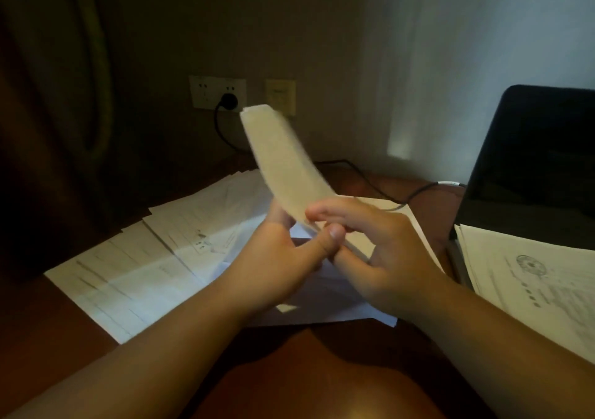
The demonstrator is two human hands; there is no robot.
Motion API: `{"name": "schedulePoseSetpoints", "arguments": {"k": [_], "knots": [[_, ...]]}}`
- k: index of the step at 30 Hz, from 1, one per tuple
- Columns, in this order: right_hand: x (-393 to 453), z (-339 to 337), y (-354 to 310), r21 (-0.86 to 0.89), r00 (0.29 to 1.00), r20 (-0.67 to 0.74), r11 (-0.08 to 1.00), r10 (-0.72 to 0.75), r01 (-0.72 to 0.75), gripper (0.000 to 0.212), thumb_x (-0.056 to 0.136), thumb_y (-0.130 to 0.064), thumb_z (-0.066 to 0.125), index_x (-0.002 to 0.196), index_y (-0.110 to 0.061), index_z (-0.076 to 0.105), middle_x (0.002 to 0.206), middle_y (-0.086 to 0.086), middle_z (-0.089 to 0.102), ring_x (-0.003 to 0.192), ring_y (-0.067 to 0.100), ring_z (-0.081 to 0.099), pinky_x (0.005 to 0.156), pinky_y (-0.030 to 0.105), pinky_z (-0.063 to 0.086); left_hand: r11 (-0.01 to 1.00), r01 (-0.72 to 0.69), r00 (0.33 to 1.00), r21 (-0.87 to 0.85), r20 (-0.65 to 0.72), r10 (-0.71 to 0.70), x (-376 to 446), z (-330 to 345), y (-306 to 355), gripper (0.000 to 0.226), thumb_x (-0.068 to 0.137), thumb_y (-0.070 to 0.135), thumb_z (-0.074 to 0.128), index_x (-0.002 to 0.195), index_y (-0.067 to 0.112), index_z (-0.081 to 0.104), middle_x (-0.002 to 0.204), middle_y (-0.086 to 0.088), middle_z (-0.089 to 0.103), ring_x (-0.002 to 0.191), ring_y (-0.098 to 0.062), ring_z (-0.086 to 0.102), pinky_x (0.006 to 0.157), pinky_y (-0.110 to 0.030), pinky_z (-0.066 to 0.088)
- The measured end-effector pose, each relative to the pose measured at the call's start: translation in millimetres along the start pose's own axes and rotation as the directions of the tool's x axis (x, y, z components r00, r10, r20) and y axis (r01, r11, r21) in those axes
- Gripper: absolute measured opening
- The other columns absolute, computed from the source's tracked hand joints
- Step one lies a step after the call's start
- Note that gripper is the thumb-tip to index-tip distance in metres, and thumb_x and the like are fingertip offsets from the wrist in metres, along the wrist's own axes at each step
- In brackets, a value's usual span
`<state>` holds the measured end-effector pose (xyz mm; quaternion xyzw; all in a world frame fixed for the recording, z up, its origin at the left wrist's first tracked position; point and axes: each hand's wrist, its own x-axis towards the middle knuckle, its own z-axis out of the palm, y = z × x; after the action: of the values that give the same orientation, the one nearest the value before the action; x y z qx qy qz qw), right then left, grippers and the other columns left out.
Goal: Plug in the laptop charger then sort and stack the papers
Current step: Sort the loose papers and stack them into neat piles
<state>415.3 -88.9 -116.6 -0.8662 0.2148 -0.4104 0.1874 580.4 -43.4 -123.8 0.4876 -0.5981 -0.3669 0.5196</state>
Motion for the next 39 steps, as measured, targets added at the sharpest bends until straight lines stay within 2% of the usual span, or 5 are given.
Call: {"name": "schedulePoseSetpoints", "arguments": {"k": [6, 12, 21, 29, 39], "knots": [[-3, -1, 1, 0.085, 0.987, 0.141, 0.993, 0.075, -0.087, 0.052, 0.090, -0.018, 0.058, 0.134, -0.045, 0.050, 0.129, -0.022, 0.058, 0.126, 0.002, 0.050, 0.101, 0.020, 0.045, 0.995, 0.032, 0.990, -0.097, -0.136, -0.045, 6, -1, -3, 0.033, 0.084, 0.024, 0.063, 0.109, 0.046, 0.063, 0.106, 0.003, 0.072, 0.107, -0.022, 0.068, 0.094, -0.051, 0.054], [2, -14, 13, -0.114, 0.932, -0.321, 0.970, 0.168, -0.214, 0.049, 0.091, -0.012, 0.065, 0.126, -0.042, 0.049, 0.118, -0.030, 0.050, 0.119, -0.003, 0.047, 0.099, 0.016, 0.043, 0.982, 0.032, 0.973, -0.184, -0.220, -0.073, 11, -13, 4, 0.039, 0.088, -0.013, 0.052, 0.111, 0.017, 0.061, 0.072, 0.003, 0.069, 0.064, -0.012, 0.068, 0.053, -0.023, 0.053], [9, -34, 34, 0.343, 0.691, -0.183, 0.704, 0.699, -0.622, 0.016, 0.094, -0.018, 0.065, 0.108, -0.025, 0.064, 0.097, -0.016, 0.070, 0.088, 0.008, 0.069, 0.061, 0.019, 0.053, 0.928, 0.045, 0.919, -0.370, -0.348, -0.183, 15, -29, 9, 0.035, 0.092, 0.011, 0.065, 0.125, 0.018, 0.059, 0.109, -0.014, 0.068, 0.093, -0.030, 0.071, 0.066, -0.038, 0.059], [12, -41, 27, 0.545, 0.653, -0.265, 0.669, 0.710, -0.506, 0.014, 0.098, -0.015, 0.059, 0.109, -0.022, 0.062, 0.087, -0.016, 0.071, 0.071, -0.004, 0.070, 0.046, 0.014, 0.049, 0.973, 0.073, 0.972, -0.220, -0.201, -0.118, 14, -29, 9, 0.038, 0.093, 0.015, 0.064, 0.126, 0.030, 0.057, 0.112, 0.003, 0.070, 0.101, -0.022, 0.068, 0.072, -0.031, 0.057], [19, -44, 6, 0.449, 0.793, -0.372, 0.841, 0.482, -0.301, 0.026, 0.099, -0.009, 0.053, 0.103, -0.035, 0.056, 0.091, -0.030, 0.070, 0.089, -0.008, 0.067, 0.062, 0.012, 0.053, 0.982, -0.146, 0.875, -0.117, -0.479, 0.074, 14, -25, 10, 0.041, 0.093, 0.020, 0.066, 0.127, 0.039, 0.053, 0.115, 0.017, 0.065, 0.102, -0.008, 0.065, 0.066, -0.023, 0.058]]}}
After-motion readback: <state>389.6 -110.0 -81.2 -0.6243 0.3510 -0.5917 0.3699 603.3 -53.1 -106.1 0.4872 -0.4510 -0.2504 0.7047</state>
